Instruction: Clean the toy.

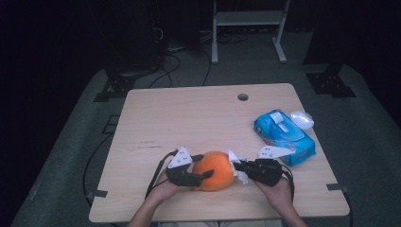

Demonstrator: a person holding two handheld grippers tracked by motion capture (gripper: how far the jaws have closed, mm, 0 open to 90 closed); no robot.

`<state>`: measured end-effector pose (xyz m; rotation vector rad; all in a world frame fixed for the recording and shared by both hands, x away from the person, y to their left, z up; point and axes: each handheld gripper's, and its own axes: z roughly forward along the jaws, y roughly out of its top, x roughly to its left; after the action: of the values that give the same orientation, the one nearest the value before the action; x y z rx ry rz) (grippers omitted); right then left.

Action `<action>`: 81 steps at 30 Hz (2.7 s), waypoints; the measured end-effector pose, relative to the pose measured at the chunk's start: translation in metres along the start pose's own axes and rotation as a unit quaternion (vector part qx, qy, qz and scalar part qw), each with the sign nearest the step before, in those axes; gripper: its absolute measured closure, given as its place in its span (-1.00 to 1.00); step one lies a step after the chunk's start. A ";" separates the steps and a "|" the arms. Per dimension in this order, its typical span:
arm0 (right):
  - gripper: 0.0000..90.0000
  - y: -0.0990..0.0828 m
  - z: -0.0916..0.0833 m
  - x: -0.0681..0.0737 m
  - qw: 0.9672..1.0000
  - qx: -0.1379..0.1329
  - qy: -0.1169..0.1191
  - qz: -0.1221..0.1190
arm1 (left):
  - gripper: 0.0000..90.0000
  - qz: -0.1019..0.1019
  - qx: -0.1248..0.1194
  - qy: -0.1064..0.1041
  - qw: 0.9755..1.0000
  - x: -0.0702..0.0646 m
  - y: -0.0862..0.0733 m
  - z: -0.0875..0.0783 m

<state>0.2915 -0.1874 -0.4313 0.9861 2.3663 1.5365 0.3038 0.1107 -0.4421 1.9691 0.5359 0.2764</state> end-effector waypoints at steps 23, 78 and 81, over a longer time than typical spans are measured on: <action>0.85 -0.002 0.003 -0.002 1.000 0.001 -0.021 0.017 | -0.31 0.018 0.009 -0.005 1.000 -0.013 0.002 0.006; 0.85 -0.005 0.004 0.004 0.999 -0.001 -0.042 0.004 | -0.33 0.037 0.010 -0.024 0.999 -0.021 0.000 0.010; 0.85 -0.009 0.002 -0.001 0.999 0.008 -0.049 0.007 | -0.33 0.029 0.008 -0.021 0.999 -0.017 -0.001 0.008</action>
<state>0.2890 -0.1890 -0.4402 1.0590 2.3136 1.4422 0.2919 0.0960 -0.4457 2.0036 0.4545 0.2670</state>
